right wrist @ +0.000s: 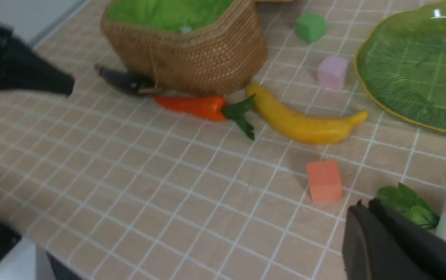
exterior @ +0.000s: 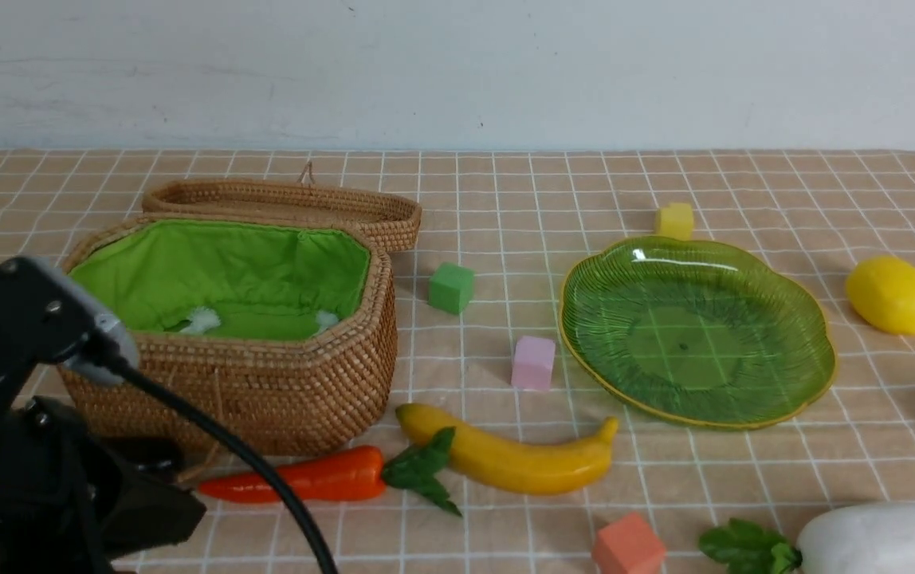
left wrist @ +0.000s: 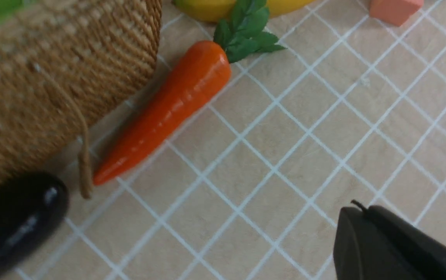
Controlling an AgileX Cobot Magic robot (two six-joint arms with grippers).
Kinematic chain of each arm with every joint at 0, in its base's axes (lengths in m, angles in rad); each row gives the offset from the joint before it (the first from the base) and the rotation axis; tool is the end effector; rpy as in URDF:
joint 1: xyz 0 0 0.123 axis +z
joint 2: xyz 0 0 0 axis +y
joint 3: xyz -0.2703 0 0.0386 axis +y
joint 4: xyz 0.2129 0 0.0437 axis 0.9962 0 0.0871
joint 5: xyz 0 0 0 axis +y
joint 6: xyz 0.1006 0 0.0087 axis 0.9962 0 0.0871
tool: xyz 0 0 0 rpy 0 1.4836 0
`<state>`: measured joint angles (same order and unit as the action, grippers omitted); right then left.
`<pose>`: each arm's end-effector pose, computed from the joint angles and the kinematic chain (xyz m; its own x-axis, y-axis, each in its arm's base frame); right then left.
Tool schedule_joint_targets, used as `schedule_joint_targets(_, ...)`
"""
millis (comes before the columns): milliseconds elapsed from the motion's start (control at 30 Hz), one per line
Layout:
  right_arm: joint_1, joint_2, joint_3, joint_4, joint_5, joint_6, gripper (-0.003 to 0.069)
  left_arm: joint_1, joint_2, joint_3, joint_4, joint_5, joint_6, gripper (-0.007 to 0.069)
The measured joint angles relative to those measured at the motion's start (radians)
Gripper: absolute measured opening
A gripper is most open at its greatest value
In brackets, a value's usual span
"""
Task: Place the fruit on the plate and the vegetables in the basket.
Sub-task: Use the left arm to grab an eggplant and put it into the left basket
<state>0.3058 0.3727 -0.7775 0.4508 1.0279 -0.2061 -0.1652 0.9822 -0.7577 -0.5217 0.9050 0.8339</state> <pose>0.0110 0.0430 0.3374 -0.4701 -0.1105 -0.8757 -0.5756 0.7905 0.2092 0.1430 -0.0640 0.2877 -0.5432 0.5318 -0.6497 0.7107 0.7033 -0.0186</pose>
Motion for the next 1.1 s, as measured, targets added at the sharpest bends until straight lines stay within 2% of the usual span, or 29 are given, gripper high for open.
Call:
schedule_joint_targets(67,0.003,0.041,-0.048,-0.005,0.044,-0.050,-0.0008,0.000,0.038,-0.031,0.049,0.008,0.101,-0.0013)
schedule_joint_targets(133,0.003,0.058,-0.058,-0.007,0.054,-0.085,-0.0008,0.000,0.058,-0.044,0.112,0.012,0.140,-0.0013)
schedule_joint_targets(267,0.003,0.068,-0.054,-0.012,0.058,-0.121,-0.0008,0.051,0.105,-0.049,0.324,0.021,0.057,-0.0011)
schedule_joint_targets(333,0.003,0.068,-0.048,-0.013,0.060,-0.125,-0.0008,0.097,0.131,-0.049,0.376,-0.001,0.043,-0.0008)
schedule_joint_targets(500,0.003,0.069,-0.039,-0.017,0.063,-0.127,-0.0007,0.177,0.237,-0.049,0.410,-0.081,0.171,0.0010)
schedule_joint_targets(600,0.003,0.069,-0.038,-0.017,0.063,-0.127,-0.0006,0.189,0.277,-0.049,0.436,-0.102,0.194,0.0033)
schedule_joint_targets(767,0.003,0.069,-0.038,-0.017,0.070,-0.127,-0.0006,0.253,0.365,-0.049,0.616,-0.218,0.201,0.0216)
schedule_joint_targets(933,0.003,0.069,-0.038,-0.017,0.064,-0.127,-0.0003,0.312,0.441,-0.049,0.680,-0.344,0.206,0.0434)
schedule_joint_targets(1033,0.003,0.069,-0.038,-0.017,0.060,-0.127,-0.0001,0.329,0.497,-0.050,0.736,-0.423,0.209,0.0512)
schedule_joint_targets(1100,0.003,0.069,-0.038,-0.017,0.058,-0.127,0.0000,0.331,0.529,-0.050,0.774,-0.465,0.212,0.0533)
